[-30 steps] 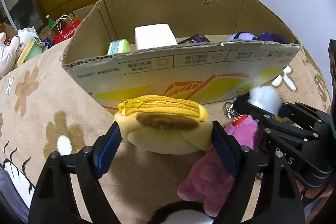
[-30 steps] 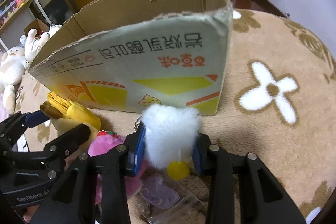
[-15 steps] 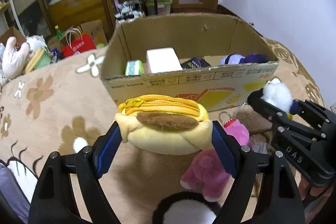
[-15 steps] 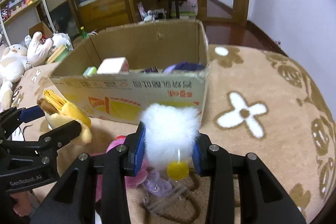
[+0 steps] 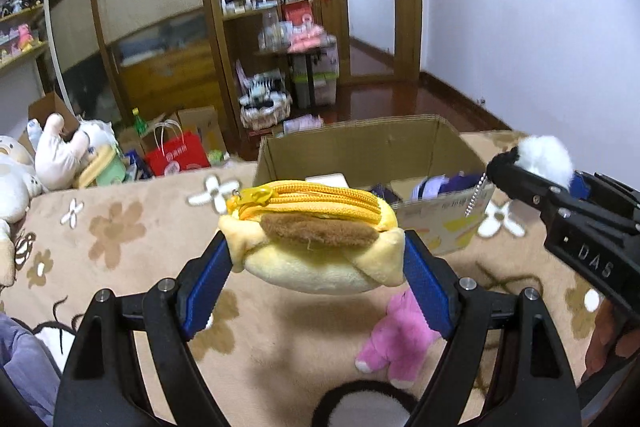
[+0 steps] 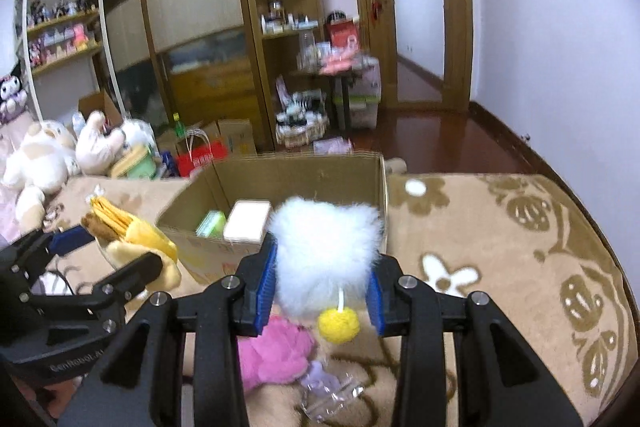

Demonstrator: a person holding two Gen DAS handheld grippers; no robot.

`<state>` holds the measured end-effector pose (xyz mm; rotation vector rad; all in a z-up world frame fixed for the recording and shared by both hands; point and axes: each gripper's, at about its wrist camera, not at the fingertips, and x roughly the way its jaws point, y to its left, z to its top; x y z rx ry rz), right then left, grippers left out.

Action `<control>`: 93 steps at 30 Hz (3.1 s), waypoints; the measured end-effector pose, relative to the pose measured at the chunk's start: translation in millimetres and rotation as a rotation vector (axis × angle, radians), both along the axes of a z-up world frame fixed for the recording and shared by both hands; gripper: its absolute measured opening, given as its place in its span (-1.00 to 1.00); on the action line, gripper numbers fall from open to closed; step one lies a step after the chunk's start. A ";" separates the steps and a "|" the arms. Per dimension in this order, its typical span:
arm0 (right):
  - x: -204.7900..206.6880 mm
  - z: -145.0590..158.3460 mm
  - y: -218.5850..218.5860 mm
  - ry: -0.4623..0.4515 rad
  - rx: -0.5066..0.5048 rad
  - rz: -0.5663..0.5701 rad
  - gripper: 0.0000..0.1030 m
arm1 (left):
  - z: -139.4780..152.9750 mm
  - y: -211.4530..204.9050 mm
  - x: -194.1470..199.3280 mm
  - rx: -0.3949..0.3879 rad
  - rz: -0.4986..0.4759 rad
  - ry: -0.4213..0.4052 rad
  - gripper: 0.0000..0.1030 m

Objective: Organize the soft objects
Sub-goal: 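Carry both items over the box and open both tools to drop them in, then move both tools back toward the pink bear and the clear plastic bag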

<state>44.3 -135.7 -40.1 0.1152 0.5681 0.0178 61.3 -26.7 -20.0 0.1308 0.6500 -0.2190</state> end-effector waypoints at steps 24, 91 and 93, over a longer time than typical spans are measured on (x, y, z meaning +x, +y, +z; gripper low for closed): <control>43.2 36.7 -16.1 -0.147 0.044 0.024 -0.23 | 35.3 -8.8 53.2 0.012 -0.026 -0.165 0.60; -7.7 1.2 -29.2 0.044 0.073 0.014 0.75 | 6.6 -10.9 8.3 0.109 -0.011 0.098 0.90; -12.2 1.3 -27.9 0.054 0.069 0.016 0.75 | 6.2 -11.3 -0.7 0.110 -0.017 0.108 0.90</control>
